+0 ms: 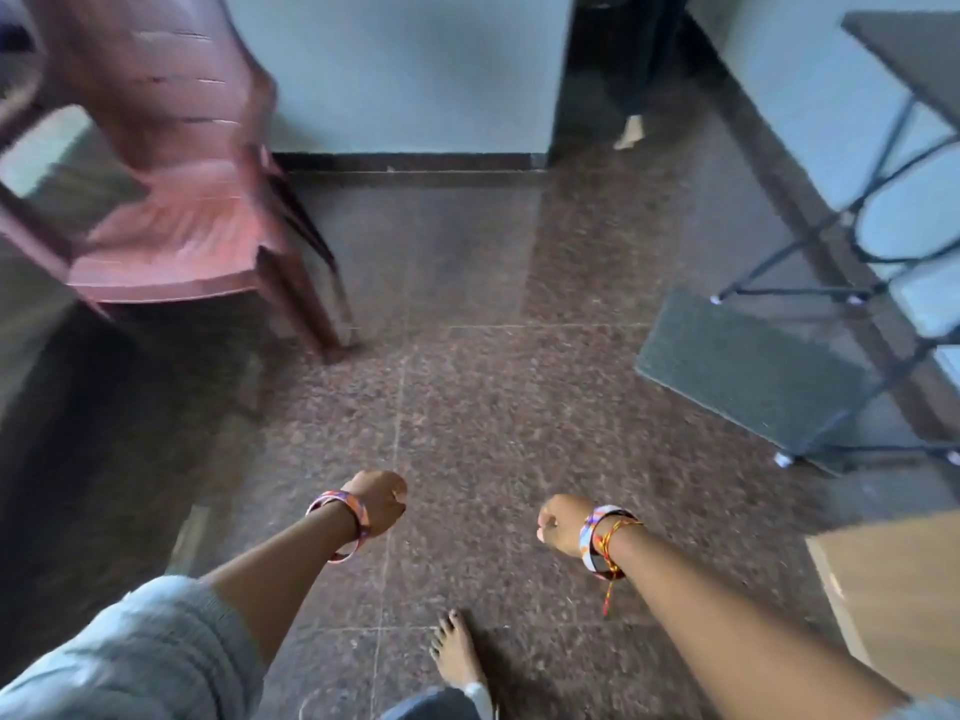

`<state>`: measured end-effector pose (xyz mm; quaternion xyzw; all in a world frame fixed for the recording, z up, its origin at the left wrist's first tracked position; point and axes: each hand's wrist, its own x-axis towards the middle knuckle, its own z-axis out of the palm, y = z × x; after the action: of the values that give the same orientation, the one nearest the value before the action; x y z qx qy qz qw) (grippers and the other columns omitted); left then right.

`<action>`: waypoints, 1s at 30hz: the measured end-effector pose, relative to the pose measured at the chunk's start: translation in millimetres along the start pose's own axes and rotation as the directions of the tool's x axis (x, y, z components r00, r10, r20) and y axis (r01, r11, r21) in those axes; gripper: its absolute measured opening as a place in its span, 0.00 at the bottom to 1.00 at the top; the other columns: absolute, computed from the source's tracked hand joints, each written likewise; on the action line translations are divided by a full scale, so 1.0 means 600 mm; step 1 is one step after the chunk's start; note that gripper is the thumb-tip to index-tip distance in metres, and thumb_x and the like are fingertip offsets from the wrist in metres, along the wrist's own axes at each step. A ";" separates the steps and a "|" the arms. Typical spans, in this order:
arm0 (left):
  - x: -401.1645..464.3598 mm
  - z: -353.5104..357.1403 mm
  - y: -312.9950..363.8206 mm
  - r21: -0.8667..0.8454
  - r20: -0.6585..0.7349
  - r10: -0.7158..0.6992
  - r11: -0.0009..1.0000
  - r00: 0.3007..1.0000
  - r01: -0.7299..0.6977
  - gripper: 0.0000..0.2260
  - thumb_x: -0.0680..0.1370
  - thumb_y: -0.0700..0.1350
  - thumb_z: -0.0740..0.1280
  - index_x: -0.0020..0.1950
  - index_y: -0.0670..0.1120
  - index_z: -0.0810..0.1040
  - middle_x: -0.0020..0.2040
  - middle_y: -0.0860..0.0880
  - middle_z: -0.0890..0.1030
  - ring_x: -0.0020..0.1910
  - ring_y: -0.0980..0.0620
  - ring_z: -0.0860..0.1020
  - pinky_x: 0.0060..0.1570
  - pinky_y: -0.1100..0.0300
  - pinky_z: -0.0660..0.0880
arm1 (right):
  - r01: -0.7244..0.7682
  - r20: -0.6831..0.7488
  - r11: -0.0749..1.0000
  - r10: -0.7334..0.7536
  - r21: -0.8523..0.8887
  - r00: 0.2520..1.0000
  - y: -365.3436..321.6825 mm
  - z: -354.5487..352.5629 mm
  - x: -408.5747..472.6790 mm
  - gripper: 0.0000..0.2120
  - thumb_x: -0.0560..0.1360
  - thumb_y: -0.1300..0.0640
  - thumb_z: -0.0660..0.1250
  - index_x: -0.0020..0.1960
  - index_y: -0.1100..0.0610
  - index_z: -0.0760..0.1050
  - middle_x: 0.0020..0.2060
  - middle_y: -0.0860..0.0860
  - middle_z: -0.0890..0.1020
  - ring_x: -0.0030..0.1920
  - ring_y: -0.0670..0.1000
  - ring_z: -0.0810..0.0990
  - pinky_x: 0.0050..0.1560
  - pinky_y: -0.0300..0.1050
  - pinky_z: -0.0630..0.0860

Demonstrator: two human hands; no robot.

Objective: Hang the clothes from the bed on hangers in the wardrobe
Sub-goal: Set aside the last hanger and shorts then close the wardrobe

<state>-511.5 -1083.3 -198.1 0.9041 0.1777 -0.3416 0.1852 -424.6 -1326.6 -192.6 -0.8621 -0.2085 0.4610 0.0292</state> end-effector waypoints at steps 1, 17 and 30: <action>0.002 -0.023 -0.030 -0.029 -0.030 -0.020 0.999 0.999 0.019 0.14 0.78 0.44 0.63 0.62 0.44 0.76 0.60 0.45 0.78 0.61 0.46 0.75 0.56 0.61 0.69 | 0.030 -0.009 0.999 -0.030 -0.022 1.000 -0.042 -0.020 0.023 0.16 0.79 0.53 0.60 0.60 0.62 0.76 0.59 0.60 0.78 0.60 0.59 0.76 0.58 0.44 0.72; 0.079 -0.344 -0.443 -0.436 -0.255 -0.327 0.879 0.910 0.193 0.12 0.76 0.43 0.64 0.58 0.45 0.79 0.57 0.47 0.81 0.57 0.49 0.78 0.56 0.62 0.72 | 0.391 -0.023 0.913 -0.396 -0.116 0.918 -0.612 -0.270 0.346 0.23 0.78 0.53 0.63 0.70 0.57 0.65 0.62 0.56 0.76 0.58 0.56 0.77 0.48 0.42 0.73; 0.216 -0.612 -0.855 -0.985 0.052 -0.650 -0.159 0.758 -0.069 0.08 0.79 0.36 0.62 0.41 0.44 0.74 0.39 0.46 0.75 0.37 0.51 0.72 0.40 0.56 0.70 | -0.080 0.068 0.380 0.044 0.921 0.997 -0.923 -0.486 0.606 0.19 0.82 0.57 0.47 0.70 0.62 0.63 0.63 0.61 0.71 0.68 0.60 0.67 0.65 0.53 0.64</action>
<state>-447.6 -445.0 -139.5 0.4495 0.6185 0.1038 0.6361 -196.1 -640.2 -175.9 -0.7003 0.1147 0.5136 0.4823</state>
